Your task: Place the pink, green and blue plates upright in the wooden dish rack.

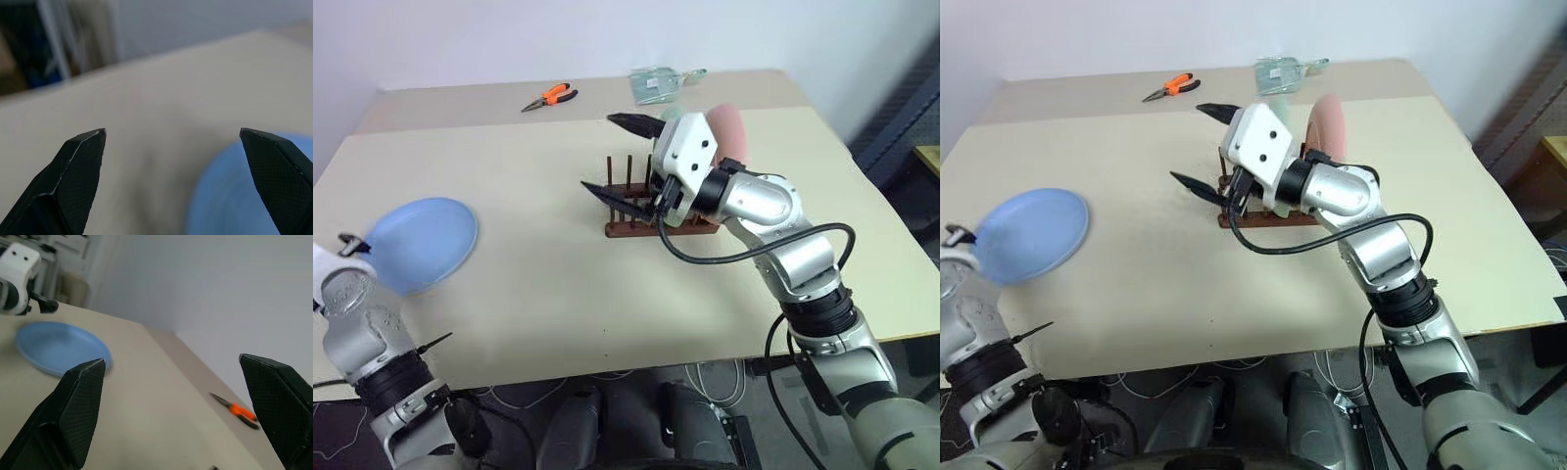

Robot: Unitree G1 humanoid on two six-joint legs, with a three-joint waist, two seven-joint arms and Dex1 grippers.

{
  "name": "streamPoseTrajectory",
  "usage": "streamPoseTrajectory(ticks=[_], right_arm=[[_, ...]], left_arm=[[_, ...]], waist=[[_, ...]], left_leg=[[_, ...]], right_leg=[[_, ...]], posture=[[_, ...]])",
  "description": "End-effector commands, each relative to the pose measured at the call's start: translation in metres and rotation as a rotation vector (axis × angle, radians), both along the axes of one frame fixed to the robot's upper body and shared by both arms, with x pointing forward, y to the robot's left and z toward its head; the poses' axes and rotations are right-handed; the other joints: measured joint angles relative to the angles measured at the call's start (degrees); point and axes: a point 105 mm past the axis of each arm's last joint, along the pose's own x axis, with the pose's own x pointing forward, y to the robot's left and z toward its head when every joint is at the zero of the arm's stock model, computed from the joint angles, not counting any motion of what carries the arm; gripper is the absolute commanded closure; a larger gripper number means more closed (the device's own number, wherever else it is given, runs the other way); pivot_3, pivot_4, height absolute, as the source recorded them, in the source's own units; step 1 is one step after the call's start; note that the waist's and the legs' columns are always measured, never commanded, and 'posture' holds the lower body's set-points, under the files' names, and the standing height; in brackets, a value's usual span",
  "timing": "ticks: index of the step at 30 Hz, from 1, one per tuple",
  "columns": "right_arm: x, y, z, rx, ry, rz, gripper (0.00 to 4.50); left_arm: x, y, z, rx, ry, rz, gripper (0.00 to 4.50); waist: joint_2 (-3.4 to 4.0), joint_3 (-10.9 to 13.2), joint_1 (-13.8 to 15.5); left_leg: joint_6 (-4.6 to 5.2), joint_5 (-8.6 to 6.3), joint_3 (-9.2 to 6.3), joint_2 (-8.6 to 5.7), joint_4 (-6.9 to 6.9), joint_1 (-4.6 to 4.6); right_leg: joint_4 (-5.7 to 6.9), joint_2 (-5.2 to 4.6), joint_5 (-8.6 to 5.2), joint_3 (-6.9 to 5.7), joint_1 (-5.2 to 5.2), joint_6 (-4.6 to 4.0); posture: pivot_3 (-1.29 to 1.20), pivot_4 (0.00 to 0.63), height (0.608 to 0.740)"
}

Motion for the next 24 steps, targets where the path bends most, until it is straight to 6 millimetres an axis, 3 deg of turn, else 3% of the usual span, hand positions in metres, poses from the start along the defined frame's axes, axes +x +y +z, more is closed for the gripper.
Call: streamPoseTrajectory(ticks=[1, 3, 6, 10, 13, 15, 19, 24], right_arm=[[-0.006, 0.004, 0.004, 0.014, -0.034, 0.031, 0.01], [-0.006, 0.007, 0.004, 0.022, -0.030, 0.040, 0.00], [-0.006, 0.009, 0.005, 0.026, -0.030, 0.044, 0.00], [-0.007, 0.004, 0.006, 0.031, -0.001, 0.050, 0.00], [-0.008, 0.002, 0.006, 0.018, -0.011, 0.048, 0.00], [-0.009, 0.003, 0.005, -0.005, -0.044, 0.037, 0.00], [-0.012, 0.015, -0.011, -0.152, -0.198, 0.035, 0.00], [0.001, 0.029, -0.014, -0.222, -0.321, -0.002, 0.00]], left_arm=[[0.004, -0.014, 0.006, -0.104, -0.106, -0.078, 0.25], [0.001, -0.020, -0.001, -0.164, -0.127, -0.070, 0.81], [-0.001, -0.021, -0.004, -0.206, -0.144, -0.061, 2.36], [0.013, -0.030, 0.008, -0.173, -0.165, -0.169, 4.44], [0.025, -0.036, 0.035, -0.048, -0.220, -0.241, 4.48], [0.039, -0.053, 0.068, 0.104, -0.279, -0.341, 4.48], [0.066, -0.121, 0.134, 0.351, -0.422, -0.617, 4.48], [0.075, -0.176, 0.174, 0.459, -0.524, -0.775, 4.48]], waist=[[-0.02, 0.00, 0.04], [-0.02, 0.00, -0.06], [-0.03, 0.00, -0.25], [-0.04, 0.00, -0.89], [-0.04, 0.00, -0.91], [-0.06, 0.01, -0.89], [-0.07, 0.01, -0.73], [-0.05, 0.03, -1.61]], left_leg=[[0.00, 0.00, 0.00, 0.00, 0.00, 0.00], [-0.02, 0.01, -0.01, 0.00, -0.01, 0.01], [-0.05, 0.02, -0.01, 0.02, -0.02, 0.02], [-0.12, 0.04, -0.02, 0.05, -0.05, 0.04], [-0.12, 0.04, -0.01, 0.04, -0.05, 0.05], [-0.12, 0.04, -0.01, 0.04, -0.06, 0.04], [-0.14, 0.05, 0.01, 0.02, -0.05, 0.02], [-0.15, 0.06, 0.12, 0.02, -0.13, 0.11]], right_leg=[[0.01, 0.01, 0.00, -0.01, 0.00, 0.00], [0.02, 0.03, 0.00, -0.02, 0.00, 0.00], [0.02, 0.05, 0.00, -0.01, 0.00, -0.01], [0.05, 0.11, 0.00, -0.01, -0.01, -0.02], [0.04, 0.10, 0.00, -0.01, 0.00, -0.02], [0.04, 0.11, 0.00, -0.02, 0.00, -0.03], [0.02, 0.08, 0.00, -0.01, 0.01, -0.03], [0.01, 0.10, 0.00, 0.11, 0.00, -0.03]], posture=[[0.00, 0.150, 0.738], [0.00, 0.150, 0.738], [0.00, 0.150, 0.738], [0.00, 0.150, 0.738], [0.00, 0.150, 0.738], [0.00, 0.150, 0.738], [0.00, 0.150, 0.738], [0.00, 0.150, 0.738]])
